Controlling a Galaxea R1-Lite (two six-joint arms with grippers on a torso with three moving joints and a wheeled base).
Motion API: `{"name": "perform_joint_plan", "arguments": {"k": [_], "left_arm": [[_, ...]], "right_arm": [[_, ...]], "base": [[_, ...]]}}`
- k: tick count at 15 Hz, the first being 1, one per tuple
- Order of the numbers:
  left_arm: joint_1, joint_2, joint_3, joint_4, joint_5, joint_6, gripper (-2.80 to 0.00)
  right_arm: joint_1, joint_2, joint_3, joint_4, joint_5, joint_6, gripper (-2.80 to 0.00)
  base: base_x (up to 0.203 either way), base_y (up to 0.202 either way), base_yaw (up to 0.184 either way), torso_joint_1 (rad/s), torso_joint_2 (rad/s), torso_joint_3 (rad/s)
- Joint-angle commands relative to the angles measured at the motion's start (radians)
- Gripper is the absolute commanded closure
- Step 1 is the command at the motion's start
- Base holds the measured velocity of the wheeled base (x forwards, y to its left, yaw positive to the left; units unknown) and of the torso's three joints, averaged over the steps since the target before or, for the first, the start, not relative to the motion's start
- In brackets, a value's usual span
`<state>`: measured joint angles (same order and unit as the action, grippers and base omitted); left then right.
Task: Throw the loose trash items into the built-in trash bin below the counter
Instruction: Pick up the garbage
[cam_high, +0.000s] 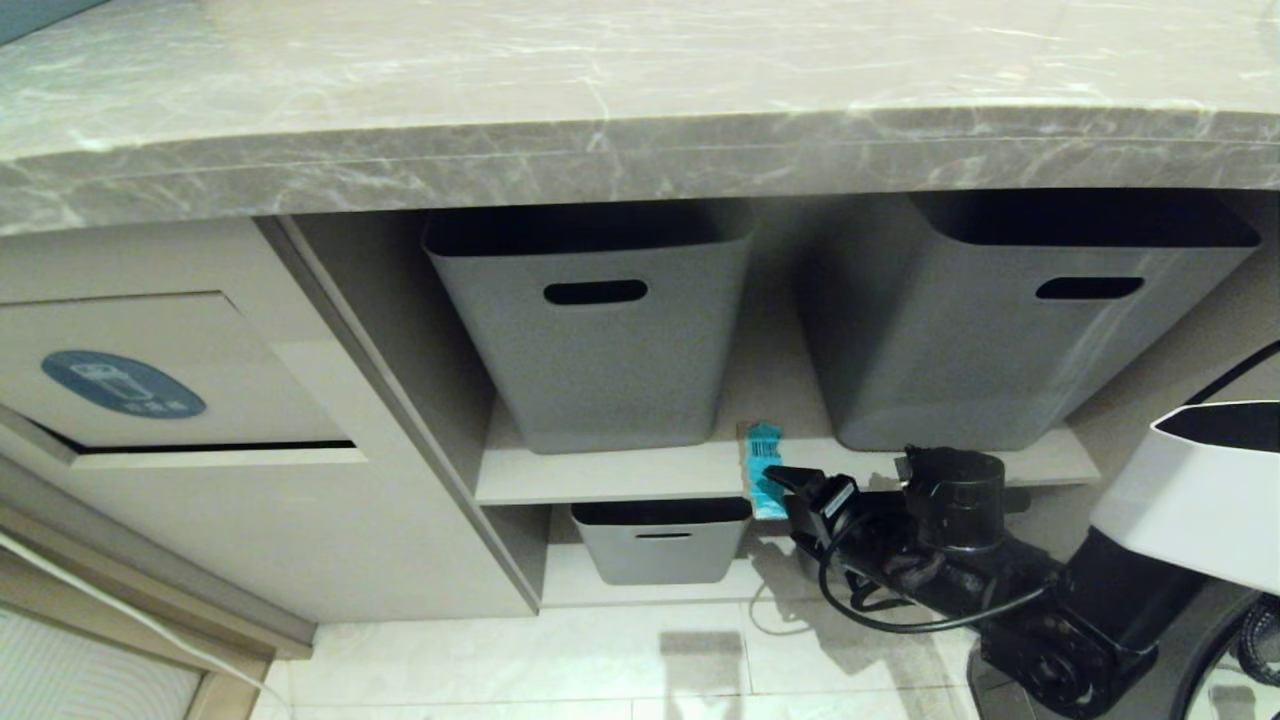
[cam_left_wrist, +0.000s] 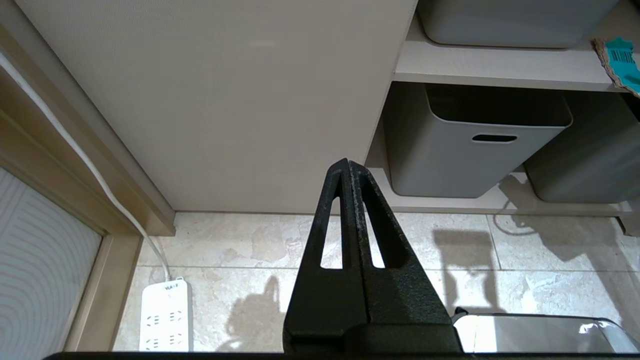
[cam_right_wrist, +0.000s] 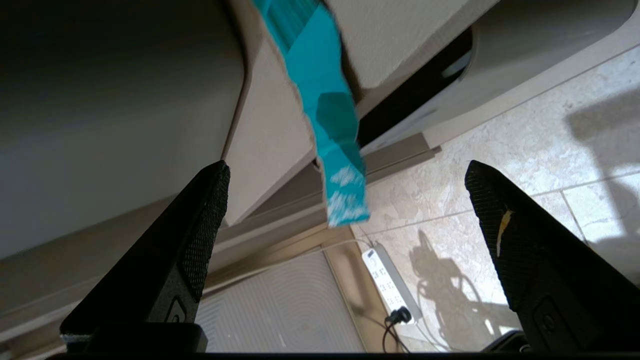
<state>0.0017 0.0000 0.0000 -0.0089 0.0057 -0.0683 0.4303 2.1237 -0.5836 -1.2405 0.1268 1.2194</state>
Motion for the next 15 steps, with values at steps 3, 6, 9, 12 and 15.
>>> {"name": "perform_joint_plan", "arguments": {"k": [3, 6, 9, 12, 15], "left_arm": [[0.0, 0.002, 0.002, 0.0, 0.0, -0.001, 0.0], [0.0, 0.002, 0.002, 0.0, 0.0, -0.001, 0.0], [-0.001, 0.002, 0.002, 0.0, 0.0, -0.001, 0.0], [0.0, 0.002, 0.002, 0.0, 0.0, -0.001, 0.0], [0.0, 0.002, 0.002, 0.0, 0.0, -0.001, 0.0]], "right_arm": [[-0.01, 0.013, -0.016, -0.007, 0.007, 0.011, -2.8], [-0.007, 0.01, -0.027, -0.005, 0.008, 0.013, -2.8], [0.005, 0.01, -0.035, -0.005, 0.011, 0.012, -2.8], [0.025, 0.01, -0.035, -0.005, 0.011, 0.012, 0.0], [0.036, 0.015, -0.042, -0.005, 0.011, 0.011, 0.0]], "base": [[0.0, 0.0, 0.0, 0.0, 0.0, 0.0], [0.0, 0.0, 0.0, 0.0, 0.0, 0.0], [0.0, 0.0, 0.0, 0.0, 0.0, 0.0], [0.0, 0.0, 0.0, 0.0, 0.0, 0.0], [0.0, 0.0, 0.0, 0.0, 0.0, 0.0]]}}
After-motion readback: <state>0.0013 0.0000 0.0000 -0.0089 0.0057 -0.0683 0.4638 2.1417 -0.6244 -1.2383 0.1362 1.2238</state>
